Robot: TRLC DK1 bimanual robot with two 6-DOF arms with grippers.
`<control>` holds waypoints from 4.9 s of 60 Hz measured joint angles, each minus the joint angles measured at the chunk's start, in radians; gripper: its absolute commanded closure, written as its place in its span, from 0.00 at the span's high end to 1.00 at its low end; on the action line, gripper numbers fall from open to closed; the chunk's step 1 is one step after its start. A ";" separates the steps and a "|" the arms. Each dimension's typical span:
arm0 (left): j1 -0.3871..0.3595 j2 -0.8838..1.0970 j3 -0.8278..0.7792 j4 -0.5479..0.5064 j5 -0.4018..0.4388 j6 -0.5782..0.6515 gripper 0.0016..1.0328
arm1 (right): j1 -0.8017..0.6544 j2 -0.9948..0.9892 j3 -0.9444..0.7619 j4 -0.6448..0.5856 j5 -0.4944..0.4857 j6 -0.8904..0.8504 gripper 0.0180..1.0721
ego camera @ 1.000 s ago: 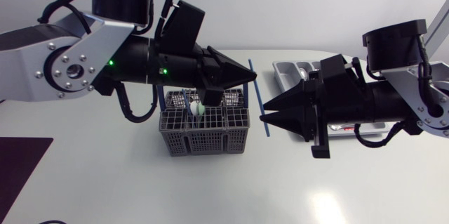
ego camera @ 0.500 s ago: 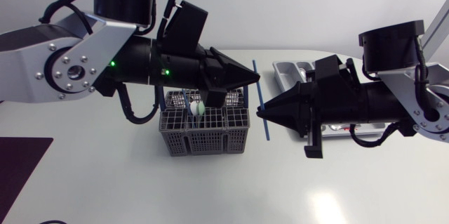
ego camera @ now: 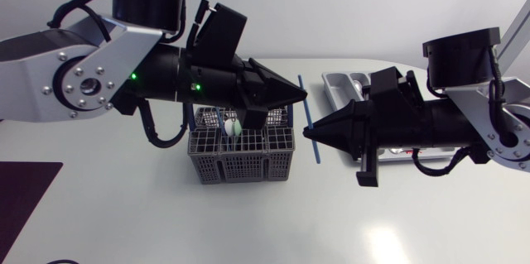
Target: Unload the cutlery basket into the drawer organizer.
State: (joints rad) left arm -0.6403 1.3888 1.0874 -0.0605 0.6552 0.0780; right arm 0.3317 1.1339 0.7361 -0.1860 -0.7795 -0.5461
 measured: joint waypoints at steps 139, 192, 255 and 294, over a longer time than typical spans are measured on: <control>0.380 -0.139 -0.327 -0.086 -0.091 0.393 0.84 | -0.328 0.785 0.523 -0.100 0.619 0.359 0.87; 0.205 0.071 -0.151 -0.091 -0.409 0.130 0.62 | -0.420 0.526 0.279 -0.026 0.536 0.306 0.87; 0.163 0.072 -0.173 -0.121 -0.507 0.018 0.35 | -0.445 0.494 0.221 -0.004 0.513 0.276 0.87; 0.168 0.074 -0.178 -0.075 -0.507 0.000 0.25 | -0.445 0.454 0.193 0.001 0.510 0.276 0.87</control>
State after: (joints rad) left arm -0.4725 1.4631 0.9092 -0.1352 0.1482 0.0780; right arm -0.1135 1.5883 0.9291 -0.1852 -0.2691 -0.2703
